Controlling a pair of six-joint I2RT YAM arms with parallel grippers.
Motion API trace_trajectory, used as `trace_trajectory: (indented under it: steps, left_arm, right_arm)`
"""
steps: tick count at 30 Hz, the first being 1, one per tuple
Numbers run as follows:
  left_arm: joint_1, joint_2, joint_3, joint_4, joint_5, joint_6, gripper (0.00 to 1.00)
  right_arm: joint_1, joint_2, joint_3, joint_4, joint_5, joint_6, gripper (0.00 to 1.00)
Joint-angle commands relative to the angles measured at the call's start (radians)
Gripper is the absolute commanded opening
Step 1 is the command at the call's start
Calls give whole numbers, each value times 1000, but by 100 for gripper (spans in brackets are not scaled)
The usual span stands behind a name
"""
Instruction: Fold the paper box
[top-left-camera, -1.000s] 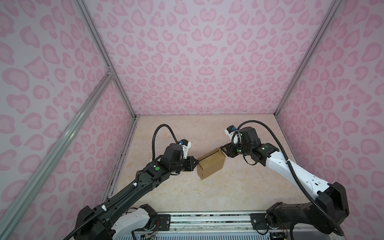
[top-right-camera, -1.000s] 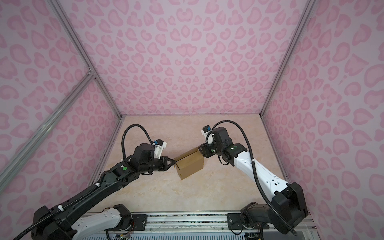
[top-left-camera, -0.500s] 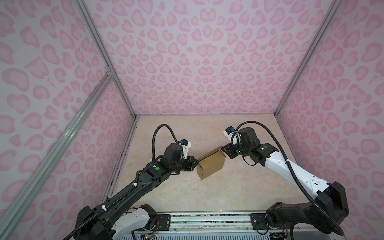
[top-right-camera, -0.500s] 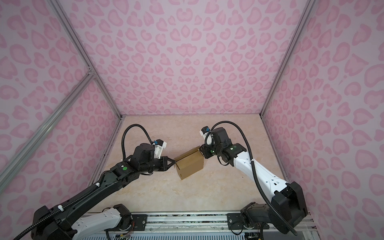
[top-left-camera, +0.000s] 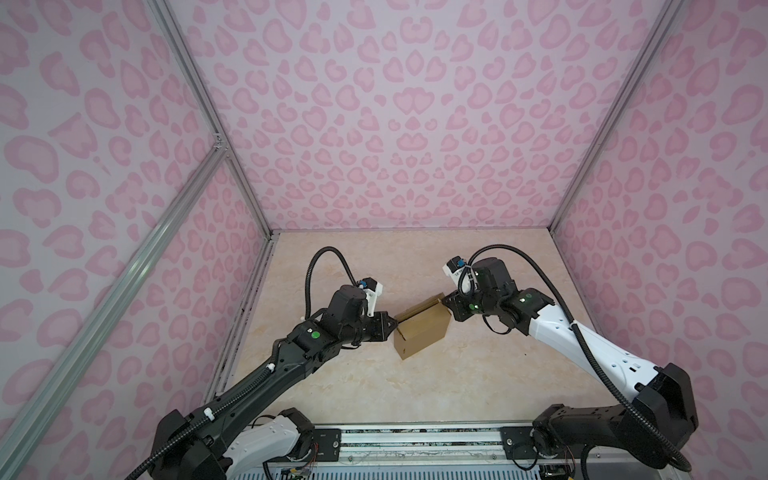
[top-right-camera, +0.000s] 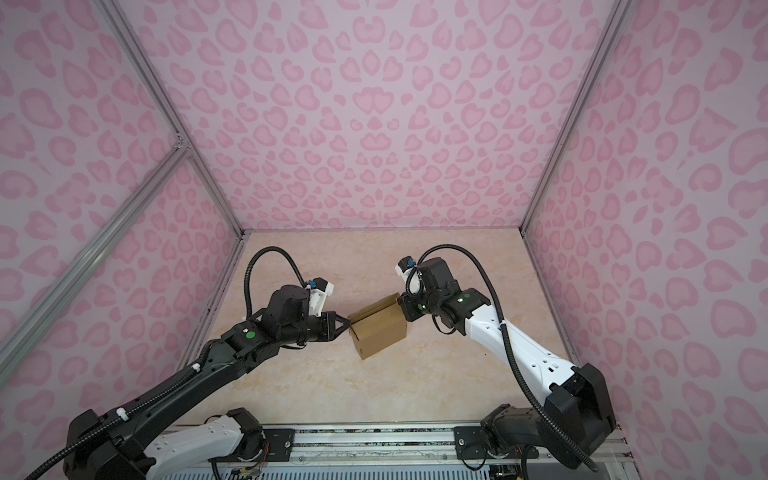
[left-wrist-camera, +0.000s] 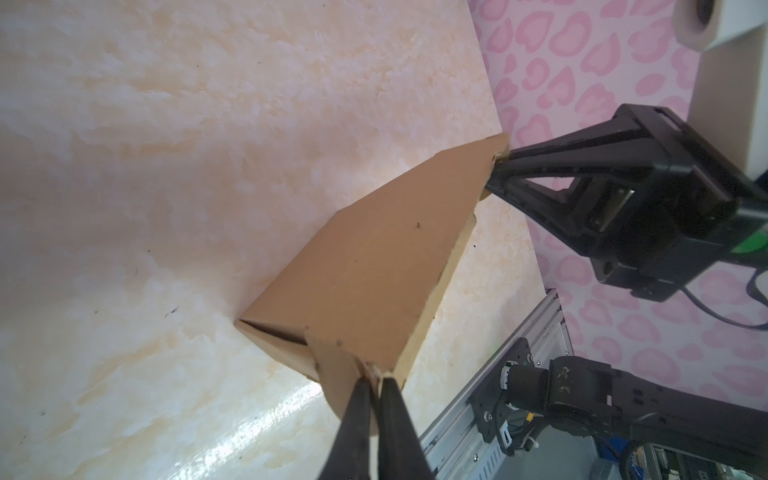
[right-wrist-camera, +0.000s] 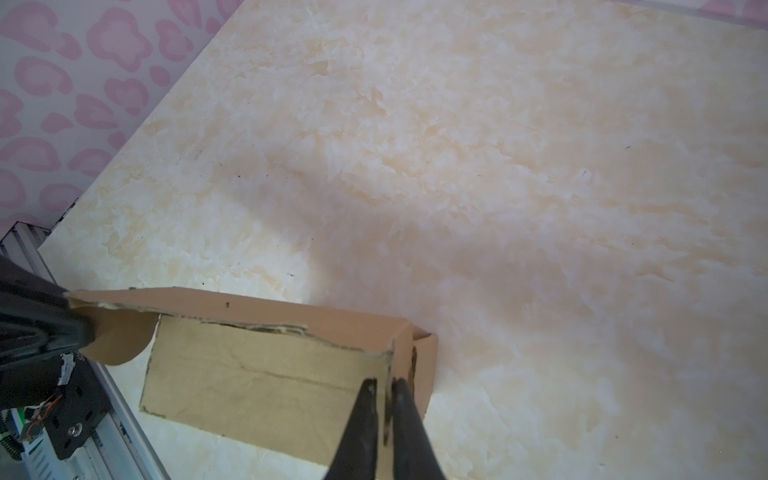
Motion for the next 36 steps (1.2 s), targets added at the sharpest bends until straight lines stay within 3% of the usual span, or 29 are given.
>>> trace_trajectory:
  steps: [1, 12, 19, 24, 36]
  left_arm:
    - [0, 7, 16, 4, 8, -8, 10]
    - [1, 15, 42, -13, 19, -24, 12]
    - [0, 17, 45, -21, 26, -27, 21]
    - [1, 31, 57, -80, -18, -13, 28]
    - [-8, 46, 128, -228, -162, 23, 29]
  right_arm:
    - [7, -1, 10, -34, 13, 18, 11]
    - [49, -12, 13, -75, 68, 41, 10]
    - [53, -23, 7, -86, 79, 44, 9]
    - [67, -26, 17, -108, 113, 50, 9]
    - [133, -55, 30, -153, 213, 161, 6]
